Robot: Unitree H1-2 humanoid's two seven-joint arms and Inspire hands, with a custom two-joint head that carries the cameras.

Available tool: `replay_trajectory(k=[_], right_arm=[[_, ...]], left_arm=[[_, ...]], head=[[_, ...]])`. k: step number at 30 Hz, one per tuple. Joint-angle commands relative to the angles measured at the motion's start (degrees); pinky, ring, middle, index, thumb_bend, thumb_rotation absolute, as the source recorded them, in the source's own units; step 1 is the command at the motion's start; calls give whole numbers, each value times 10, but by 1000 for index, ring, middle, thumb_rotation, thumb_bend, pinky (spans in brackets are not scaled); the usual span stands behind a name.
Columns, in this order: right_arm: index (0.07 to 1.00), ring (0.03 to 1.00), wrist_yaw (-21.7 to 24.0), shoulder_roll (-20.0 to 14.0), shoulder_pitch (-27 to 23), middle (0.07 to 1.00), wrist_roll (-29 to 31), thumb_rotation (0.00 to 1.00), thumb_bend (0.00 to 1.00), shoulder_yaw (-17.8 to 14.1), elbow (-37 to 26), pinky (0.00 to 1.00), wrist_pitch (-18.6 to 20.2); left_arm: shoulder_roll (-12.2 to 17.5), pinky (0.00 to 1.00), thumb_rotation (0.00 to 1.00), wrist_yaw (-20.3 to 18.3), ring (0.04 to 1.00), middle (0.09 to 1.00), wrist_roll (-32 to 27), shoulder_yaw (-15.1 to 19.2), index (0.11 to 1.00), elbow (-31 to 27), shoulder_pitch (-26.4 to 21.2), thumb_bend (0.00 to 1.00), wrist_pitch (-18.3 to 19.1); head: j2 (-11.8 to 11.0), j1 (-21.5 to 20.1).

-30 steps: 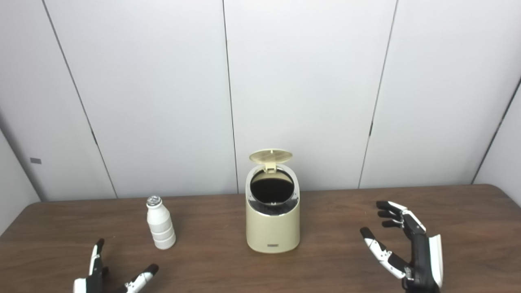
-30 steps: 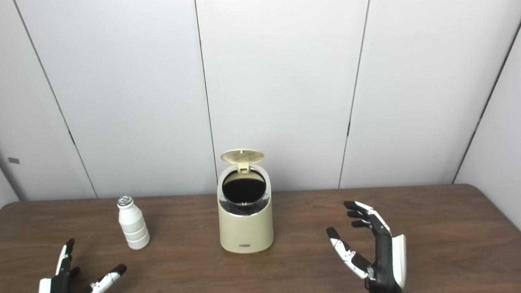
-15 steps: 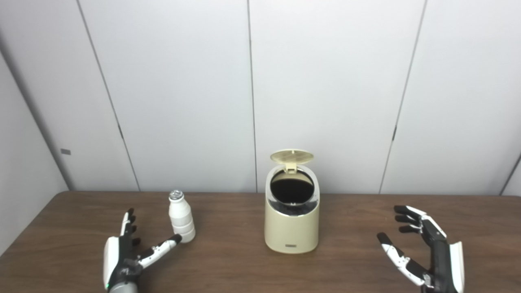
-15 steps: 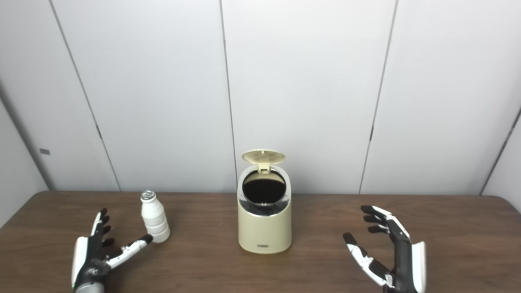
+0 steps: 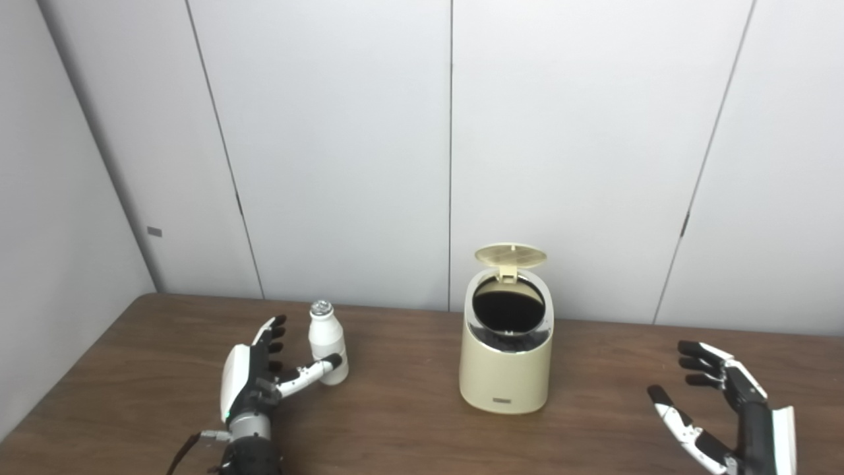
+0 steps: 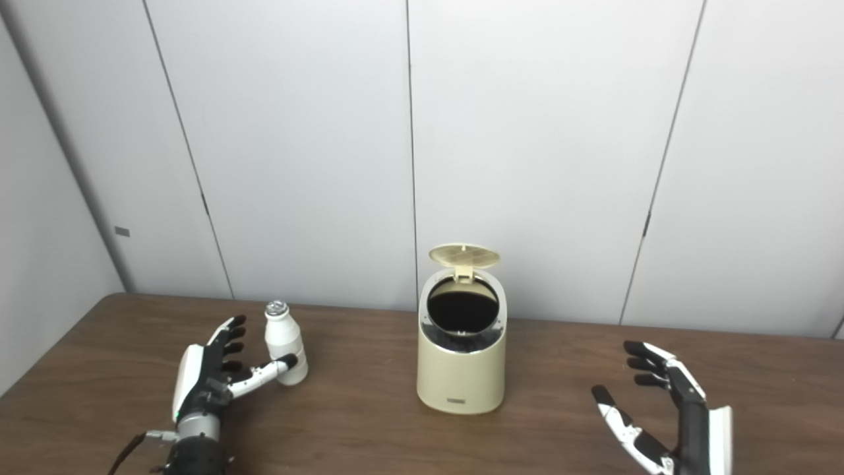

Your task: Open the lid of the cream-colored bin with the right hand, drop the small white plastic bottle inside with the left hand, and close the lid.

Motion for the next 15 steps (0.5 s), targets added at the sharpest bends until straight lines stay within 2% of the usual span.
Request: replay_trajectory(k=[1,8,12,15], right_arm=[[664,662,2,-27,12,691,-4,118,314,-14,38,578,-17],[648,641,5,-27,10,676,0,105,312,-21,31,555,-12],[635,631,5,-24,11,665,-8,169,306,-22,19,539,-1],[637,631,7,-24,11,664,-10,171,305,-21,14,541,3]], left_arm=[[-18,687,291,-22,793,828,-19,-12,861,-1,-7,1000,5],[-24,667,287,-25,765,796,-27,-21,837,-18,-4,1000,-9],[-24,689,300,-28,766,787,-24,-31,830,-36,1,1000,-8],[-24,681,296,-27,756,774,-20,-37,812,-38,0,1000,-12]], head=[[0,9],[-1,26],[-2,27],[-3,26]])
